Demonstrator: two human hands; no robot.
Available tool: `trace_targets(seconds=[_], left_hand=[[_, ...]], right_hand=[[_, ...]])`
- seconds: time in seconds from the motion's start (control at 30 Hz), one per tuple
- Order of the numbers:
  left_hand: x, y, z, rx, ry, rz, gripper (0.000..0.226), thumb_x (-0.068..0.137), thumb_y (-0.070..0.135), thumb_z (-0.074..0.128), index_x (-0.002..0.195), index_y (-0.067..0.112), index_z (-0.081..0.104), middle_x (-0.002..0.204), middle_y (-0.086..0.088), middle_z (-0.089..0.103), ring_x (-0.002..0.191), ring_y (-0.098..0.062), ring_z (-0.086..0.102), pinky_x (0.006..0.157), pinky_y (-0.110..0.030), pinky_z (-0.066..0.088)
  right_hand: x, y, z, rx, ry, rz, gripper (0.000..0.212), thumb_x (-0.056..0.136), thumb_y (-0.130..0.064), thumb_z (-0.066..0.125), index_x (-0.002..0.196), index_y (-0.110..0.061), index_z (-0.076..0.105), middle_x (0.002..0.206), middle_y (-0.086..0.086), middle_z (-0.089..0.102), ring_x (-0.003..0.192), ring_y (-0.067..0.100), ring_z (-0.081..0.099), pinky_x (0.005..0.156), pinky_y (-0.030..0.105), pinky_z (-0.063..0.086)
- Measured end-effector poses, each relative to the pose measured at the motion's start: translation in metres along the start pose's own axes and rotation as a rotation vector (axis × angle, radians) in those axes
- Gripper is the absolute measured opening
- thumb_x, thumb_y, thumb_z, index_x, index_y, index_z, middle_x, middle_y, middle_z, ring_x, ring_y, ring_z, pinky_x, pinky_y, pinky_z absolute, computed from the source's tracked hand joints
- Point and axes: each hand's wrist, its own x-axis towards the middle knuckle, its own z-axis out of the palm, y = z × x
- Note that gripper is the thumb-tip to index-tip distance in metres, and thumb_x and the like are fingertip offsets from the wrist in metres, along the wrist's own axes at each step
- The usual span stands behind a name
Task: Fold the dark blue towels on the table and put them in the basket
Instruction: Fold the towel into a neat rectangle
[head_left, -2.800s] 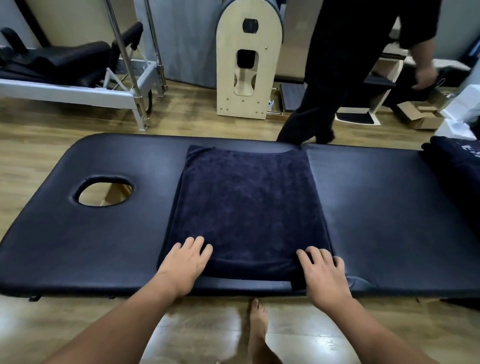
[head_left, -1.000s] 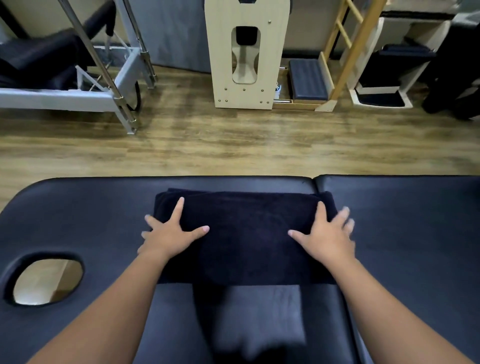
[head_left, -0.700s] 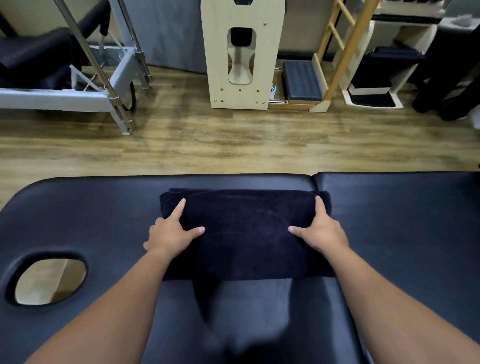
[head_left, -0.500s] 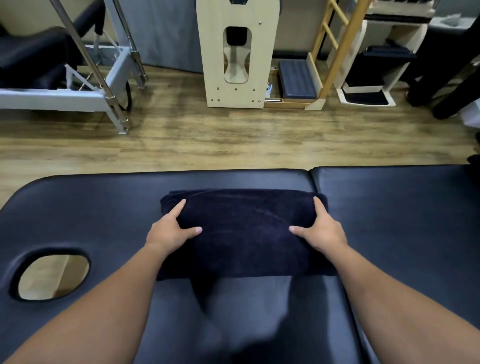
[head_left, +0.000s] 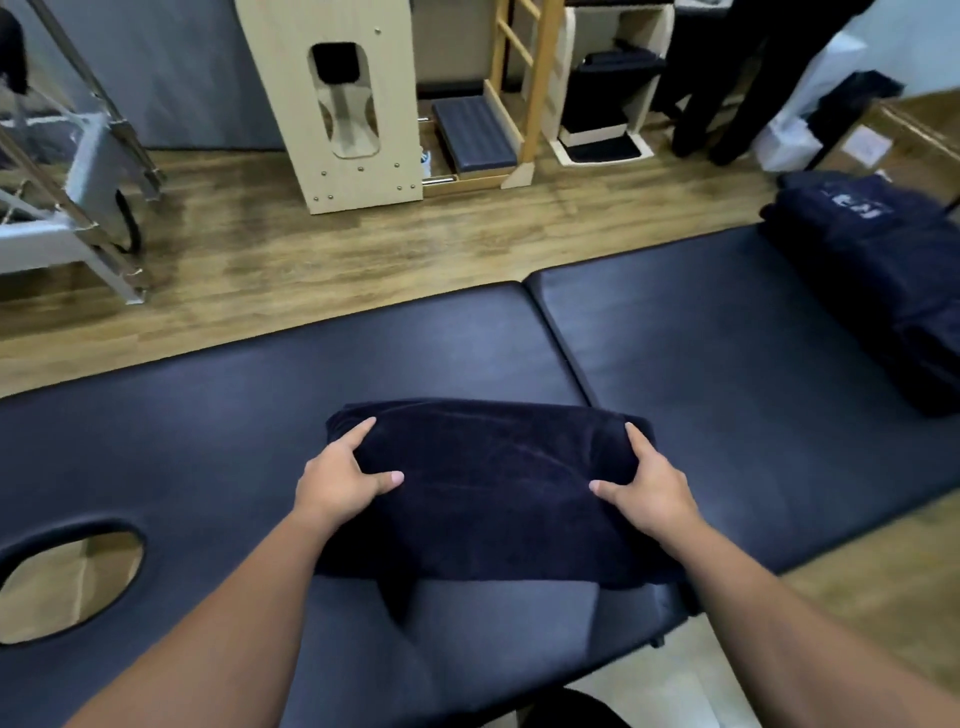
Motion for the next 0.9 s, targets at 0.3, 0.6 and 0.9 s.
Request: trace_targets(seconds=[0.3,0.6,0.9], left_hand=[[-0.021,0.031,0.06,-0.054,-0.135,0.118,0.087,0.071,0.032,0.09,0.143,0.053,0.045,0.085,0.009,0.068,0.103,-0.01,0.059,0.104,-0.038,0.047],[-0.062,0.12,0.172,0.055,-0.324,0.26,0.088,0.068,0.036,0.091,0.141,0.056,0.045,0.102,0.013,0.069,0.116,-0.015,0.057,0.106,-0.038,0.046],[-0.135,0.227,0.326,0.218,-0.456,0.429,0.09,0.063,0.042,0.09,0.141,0.055,0.044,0.108,0.023,0.07,0.115,-0.013,0.062,0.105,-0.038,0.05]], right_hand=[[-0.046,0.094,-0.022,0.083,0.131,0.125,0.099,0.075,-0.048,0.08,0.155,-0.048,0.021,0.144,-0.006,0.056,0.132,0.026,0.051,0.103,0.039,0.046],[-0.084,0.238,-0.074,0.23,0.234,0.289,0.098,0.077,-0.041,0.081,0.156,-0.042,0.023,0.144,-0.009,0.055,0.131,0.024,0.052,0.099,0.037,0.046],[-0.129,0.401,-0.14,0.355,0.358,0.437,0.098,0.079,-0.04,0.079,0.156,-0.045,0.019,0.143,-0.007,0.056,0.127,0.022,0.055,0.093,0.037,0.05]])
